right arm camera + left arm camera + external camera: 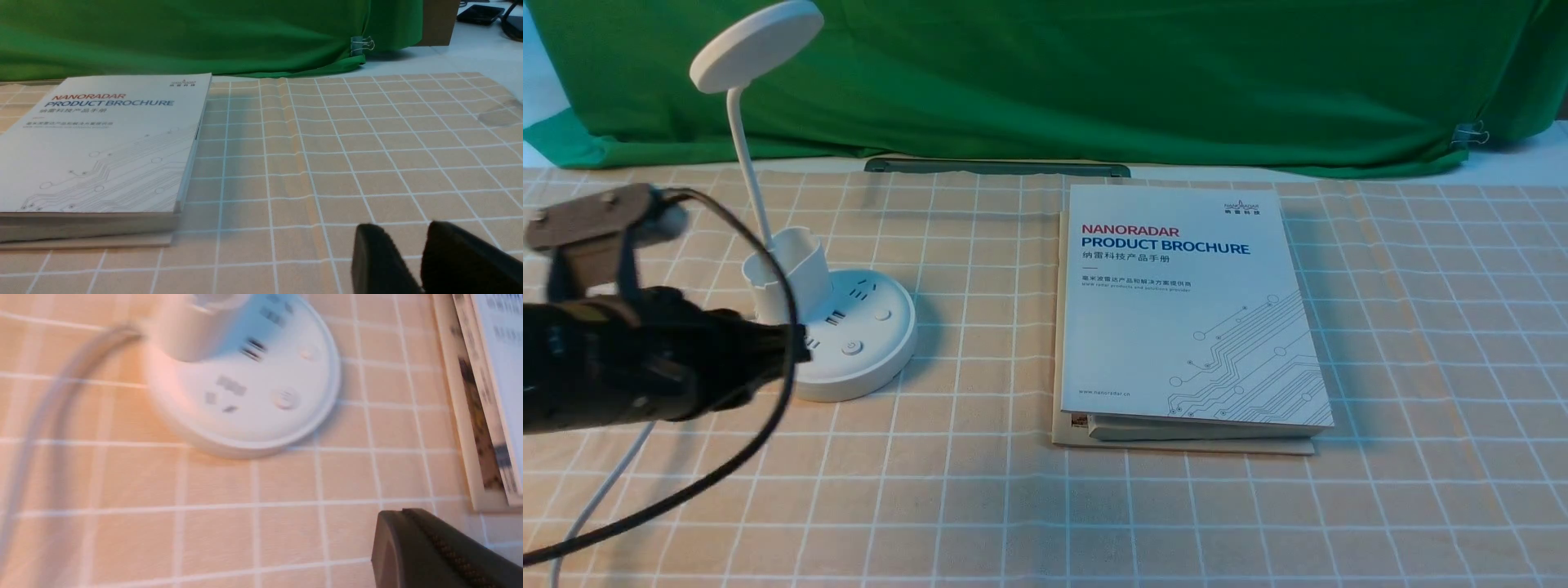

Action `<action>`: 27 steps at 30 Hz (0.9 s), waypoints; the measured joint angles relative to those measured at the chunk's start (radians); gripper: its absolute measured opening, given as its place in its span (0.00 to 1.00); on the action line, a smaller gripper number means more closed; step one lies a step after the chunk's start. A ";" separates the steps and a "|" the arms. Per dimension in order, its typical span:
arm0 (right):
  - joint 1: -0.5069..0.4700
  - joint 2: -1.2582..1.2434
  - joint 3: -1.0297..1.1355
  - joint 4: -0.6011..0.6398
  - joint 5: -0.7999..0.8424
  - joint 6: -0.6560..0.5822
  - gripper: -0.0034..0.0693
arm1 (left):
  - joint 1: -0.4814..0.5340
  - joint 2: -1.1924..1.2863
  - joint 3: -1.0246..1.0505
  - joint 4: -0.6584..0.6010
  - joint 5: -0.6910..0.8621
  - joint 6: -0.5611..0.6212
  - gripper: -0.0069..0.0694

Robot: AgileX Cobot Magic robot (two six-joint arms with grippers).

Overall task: Turn on the table lamp on the light coffee tablecloth with your hand.
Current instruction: 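Press the power button on the lamp base to turn the lamp on with the left gripper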

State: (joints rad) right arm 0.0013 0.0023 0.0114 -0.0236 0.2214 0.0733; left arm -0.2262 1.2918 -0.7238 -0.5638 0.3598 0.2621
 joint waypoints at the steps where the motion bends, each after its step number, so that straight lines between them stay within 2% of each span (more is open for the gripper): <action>1: 0.000 0.000 0.000 0.000 0.000 0.000 0.37 | -0.006 0.010 -0.006 0.003 0.000 0.000 0.09; 3: 0.000 0.000 0.000 0.000 0.000 0.000 0.37 | -0.060 0.093 -0.071 0.053 0.000 -0.023 0.09; 6: 0.000 0.000 0.000 0.000 0.000 0.000 0.37 | -0.122 0.258 -0.212 0.257 0.001 -0.162 0.09; 9: 0.000 0.000 0.000 0.000 0.000 0.000 0.37 | -0.126 0.335 -0.284 0.368 0.001 -0.237 0.09; 11: 0.000 0.000 0.000 0.000 0.000 0.000 0.37 | -0.126 0.427 -0.349 0.500 0.001 -0.336 0.09; 14: 0.000 0.000 0.000 0.000 0.000 0.000 0.37 | -0.126 0.484 -0.389 0.598 -0.004 -0.402 0.09; 20: 0.000 0.000 0.000 0.000 0.000 0.000 0.37 | -0.126 0.568 -0.438 0.744 -0.015 -0.501 0.09; 27: 0.000 0.000 0.000 0.000 0.000 0.000 0.37 | -0.113 0.577 -0.450 0.823 -0.091 -0.589 0.09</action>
State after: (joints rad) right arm 0.0013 0.0023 0.0114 -0.0236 0.2214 0.0733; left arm -0.3390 1.8690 -1.1738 0.2589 0.2689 -0.3274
